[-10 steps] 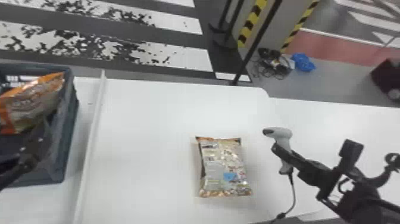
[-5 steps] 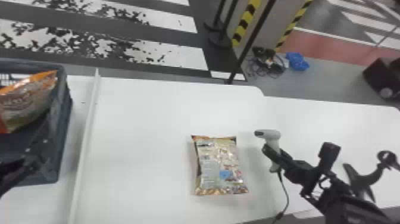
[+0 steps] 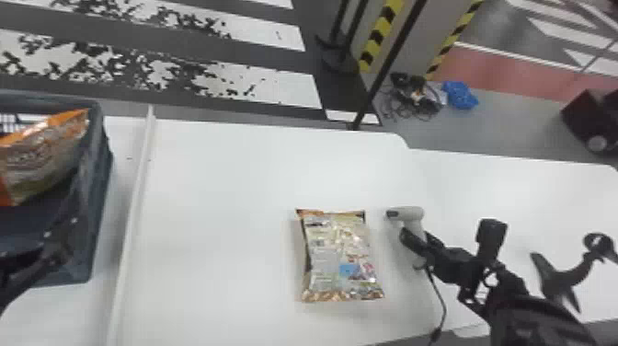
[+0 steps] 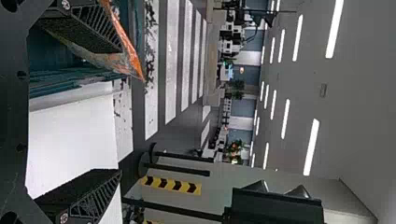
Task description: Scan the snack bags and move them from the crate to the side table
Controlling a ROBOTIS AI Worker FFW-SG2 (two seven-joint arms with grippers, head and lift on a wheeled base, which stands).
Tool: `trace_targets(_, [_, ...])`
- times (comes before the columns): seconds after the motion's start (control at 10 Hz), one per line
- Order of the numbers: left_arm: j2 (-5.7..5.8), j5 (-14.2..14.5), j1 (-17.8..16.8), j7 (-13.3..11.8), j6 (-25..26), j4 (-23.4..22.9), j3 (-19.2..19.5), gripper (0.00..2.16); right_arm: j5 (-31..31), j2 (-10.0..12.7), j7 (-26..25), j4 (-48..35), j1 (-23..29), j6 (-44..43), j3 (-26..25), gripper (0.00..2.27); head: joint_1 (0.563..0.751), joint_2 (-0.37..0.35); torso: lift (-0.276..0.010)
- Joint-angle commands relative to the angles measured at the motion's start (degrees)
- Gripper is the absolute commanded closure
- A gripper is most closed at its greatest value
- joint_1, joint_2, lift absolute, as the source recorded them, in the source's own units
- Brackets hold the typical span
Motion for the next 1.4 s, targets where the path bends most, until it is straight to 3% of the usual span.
trace_targets(0.0, [-0.09, -0.43, 0.06, 0.16, -0.2, -0.1, -0.5, 0.08, -0.03, -0.35, -0.09, 0.78, -0.2, -1.19, 0.06, 1.25, 0.695, -0.35, -0.087])
trace_targets(0.1, [-0.09, -0.69, 0.06, 0.52, -0.2, -0.19, -0.85, 0.08, -0.64, -0.44, -0.09, 0.69, 0.32, -1.89, -0.55, 0.13, 0.695, -0.35, -0.087])
trace_targets(0.2, [-0.17, -1.31, 0.06, 0.69, -0.2, -0.1, -1.29, 0.08, -1.26, -0.44, -0.09, -1.06, 1.55, -1.89, -1.61, 0.0, 0.695, -0.35, -0.087])
trace_targets(0.3, [-0.17, -1.31, -0.03, 0.69, -0.2, -0.1, -1.38, 0.08, -2.31, -0.26, -0.18, -5.37, 4.02, 0.75, -3.28, 0.01, 0.695, -0.35, -0.087])
trace_targets(0.5, [-0.09, -1.31, -0.12, 0.69, -0.2, -0.01, -1.38, 0.08, -6.53, 0.09, 1.4, -19.96, 9.99, 16.74, -7.76, 0.06, 0.695, -0.35, -0.087])
trace_targets(0.7, [0.0, -1.31, -0.12, 0.69, -0.2, 0.16, -1.38, 0.08, -7.85, -0.44, 10.98, -27.87, 9.11, 38.72, -10.92, 0.06, 0.695, -0.35, -0.087])
trace_targets(0.9, [0.18, -1.66, 0.06, 0.69, -0.38, 0.16, -1.99, 0.08, -8.11, -4.13, 16.08, -28.49, 5.77, 51.9, -6.62, 0.05, 0.695, -0.35, -0.087])
trace_targets(1.1, [0.18, -1.66, 0.67, 0.69, -0.56, 0.25, -1.99, 0.08, -5.48, -4.66, 18.19, -23.13, 1.2, 50.49, -0.46, 0.04, 0.695, -0.334, -0.087])
trace_targets(1.3, [0.27, -1.66, 1.29, 0.78, -0.91, -0.1, -1.64, 0.08, -4.16, -4.66, 19.59, -16.36, -1.61, 42.06, 4.63, 0.04, 0.695, -0.307, -0.087])
